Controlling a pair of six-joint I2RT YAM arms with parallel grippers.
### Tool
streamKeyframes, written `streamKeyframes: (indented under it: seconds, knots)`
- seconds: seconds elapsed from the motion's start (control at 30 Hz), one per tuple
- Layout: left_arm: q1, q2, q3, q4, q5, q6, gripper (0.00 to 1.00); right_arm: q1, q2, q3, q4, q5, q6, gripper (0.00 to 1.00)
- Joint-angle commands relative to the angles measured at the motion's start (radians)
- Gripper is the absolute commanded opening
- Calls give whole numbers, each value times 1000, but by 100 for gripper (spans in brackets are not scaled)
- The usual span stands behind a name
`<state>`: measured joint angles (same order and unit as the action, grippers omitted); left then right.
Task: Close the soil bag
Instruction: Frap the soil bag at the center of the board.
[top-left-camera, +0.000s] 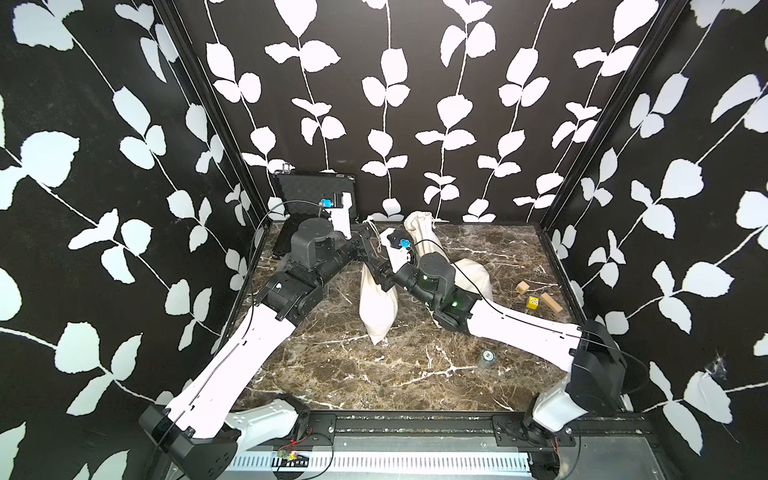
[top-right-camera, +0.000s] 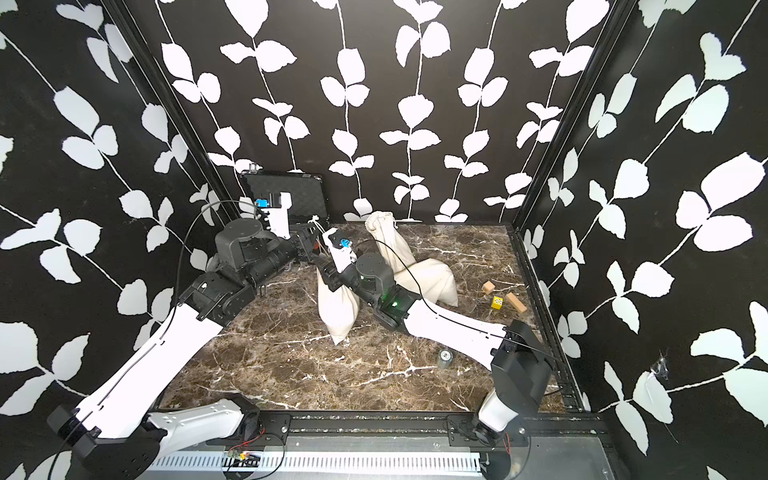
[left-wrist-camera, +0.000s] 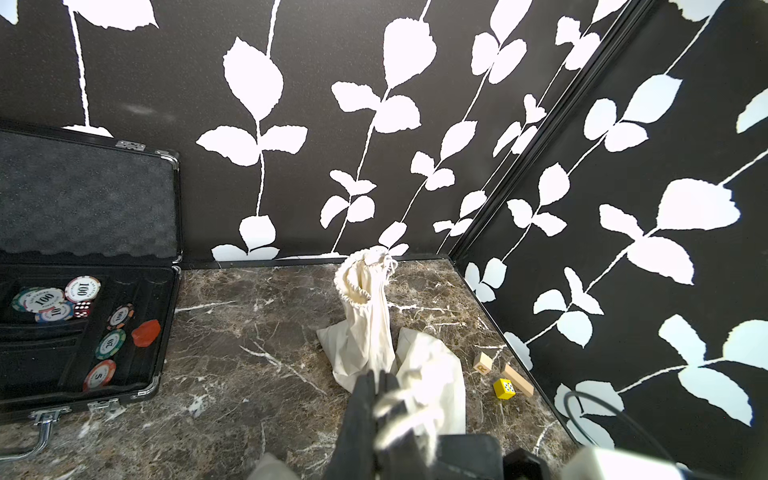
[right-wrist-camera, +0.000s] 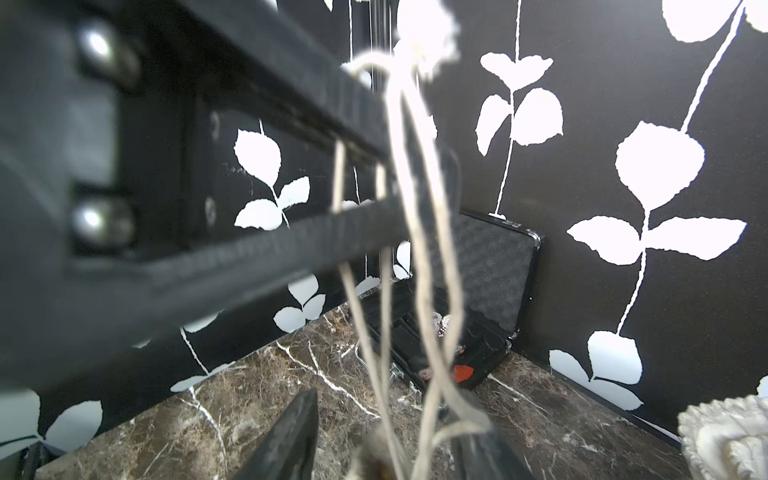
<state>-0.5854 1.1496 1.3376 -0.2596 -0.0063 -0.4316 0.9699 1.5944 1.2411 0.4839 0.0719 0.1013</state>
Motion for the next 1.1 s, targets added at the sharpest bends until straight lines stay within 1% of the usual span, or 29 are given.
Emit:
streamKeyframes:
  seconds: [0.0,0.03,0.13,0.17,0.23,0.27,0.37,0.43,0.57,0.7,0.83,0.97,1.07]
  knots:
    - [2,-18,0,117,14,-20,0,16,-1,61,-11,131,20,46]
    - [3,-18,2,117,14,-22,0,15,13,64,-19,156,21,42]
    - [2,-20,11,116,7,-24,0,14,56,64,-47,275,10,21]
    - [2,-24,19,113,2,-22,0,15,64,56,-66,314,10,16]
    - [3,-28,42,90,-18,-8,0,5,71,18,-88,392,9,10]
    - [4,-32,57,77,-32,5,0,-2,75,-6,-94,416,17,9]
    - [14,-51,88,49,-76,31,0,-42,86,-100,-101,440,44,8]
    - [24,-67,97,46,-81,42,0,-68,99,-151,-121,463,54,8]
    - [49,-81,111,26,-91,60,0,-122,135,-231,-143,441,70,8]
    - [82,-86,124,4,-72,38,0,-144,186,-209,-216,428,63,9]
    - [85,-107,155,-43,-90,70,0,-154,216,-182,-232,381,64,12]
    - [86,-157,146,-88,-143,121,0,-159,237,-126,-279,329,45,13]
    - [87,-208,90,-95,-185,130,0,-163,256,-91,-304,270,14,14]
